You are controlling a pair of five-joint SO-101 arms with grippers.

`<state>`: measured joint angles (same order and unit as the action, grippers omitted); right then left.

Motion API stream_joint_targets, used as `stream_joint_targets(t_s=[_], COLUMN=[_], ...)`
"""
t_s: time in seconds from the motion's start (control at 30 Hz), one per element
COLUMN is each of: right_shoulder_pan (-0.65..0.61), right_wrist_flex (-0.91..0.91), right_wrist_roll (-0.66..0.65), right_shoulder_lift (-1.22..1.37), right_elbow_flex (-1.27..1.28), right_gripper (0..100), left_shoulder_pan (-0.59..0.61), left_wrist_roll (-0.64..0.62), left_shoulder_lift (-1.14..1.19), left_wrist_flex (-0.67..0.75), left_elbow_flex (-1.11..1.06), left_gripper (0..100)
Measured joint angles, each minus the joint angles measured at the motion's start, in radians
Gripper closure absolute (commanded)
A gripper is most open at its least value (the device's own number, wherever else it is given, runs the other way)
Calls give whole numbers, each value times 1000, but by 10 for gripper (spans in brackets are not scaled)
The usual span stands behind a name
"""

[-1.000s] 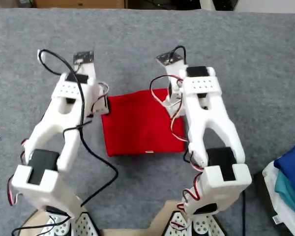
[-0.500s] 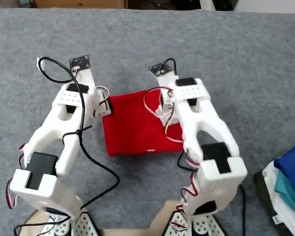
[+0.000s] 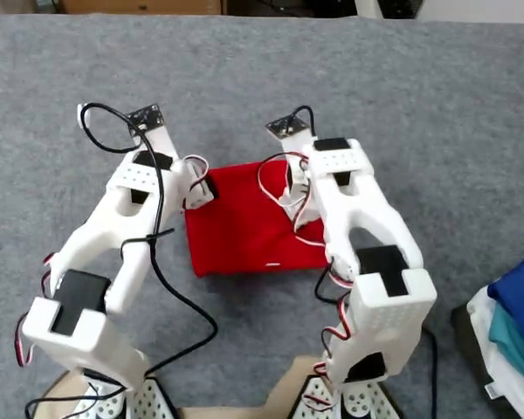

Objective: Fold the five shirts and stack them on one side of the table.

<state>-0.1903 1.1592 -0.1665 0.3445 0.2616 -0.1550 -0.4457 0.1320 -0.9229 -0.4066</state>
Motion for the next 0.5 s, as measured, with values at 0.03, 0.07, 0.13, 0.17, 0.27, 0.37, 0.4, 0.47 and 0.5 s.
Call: stream_joint_targets(t_s=[0.03, 0.07, 0.13, 0.17, 0.27, 0.37, 0.4, 0.47, 0.5], right_shoulder_pan=[0, 3, 8, 9, 9, 9, 9, 12, 18], right_wrist_flex=[12, 28, 60, 84, 169, 242, 262, 276, 278], right_wrist_roll=[0, -2, -6, -12, -25, -25, -25, -26, -28], right_shoulder_lift=[9, 23, 64, 86, 170, 245, 264, 285, 292], right_elbow_flex=[-15, -38, -95, -127, -239, -350, -377, -408, -419], right_gripper=[846, 883, 956, 989, 995, 994, 994, 994, 994], left_shoulder_pan=[0, 0, 2, 2, 0, -2, -2, -2, -2], left_wrist_roll=[-3, -5, -5, -5, -6, -6, -6, -9, -9], left_shoulder_lift=[25, 44, 72, 81, 100, 121, 129, 144, 150], left_wrist_flex=[0, 2, 5, 5, 5, 5, 5, 3, 2], left_elbow_flex=[0, 0, 28, 43, 83, 115, 126, 146, 157], left_gripper=[782, 806, 853, 875, 930, 964, 974, 981, 981])
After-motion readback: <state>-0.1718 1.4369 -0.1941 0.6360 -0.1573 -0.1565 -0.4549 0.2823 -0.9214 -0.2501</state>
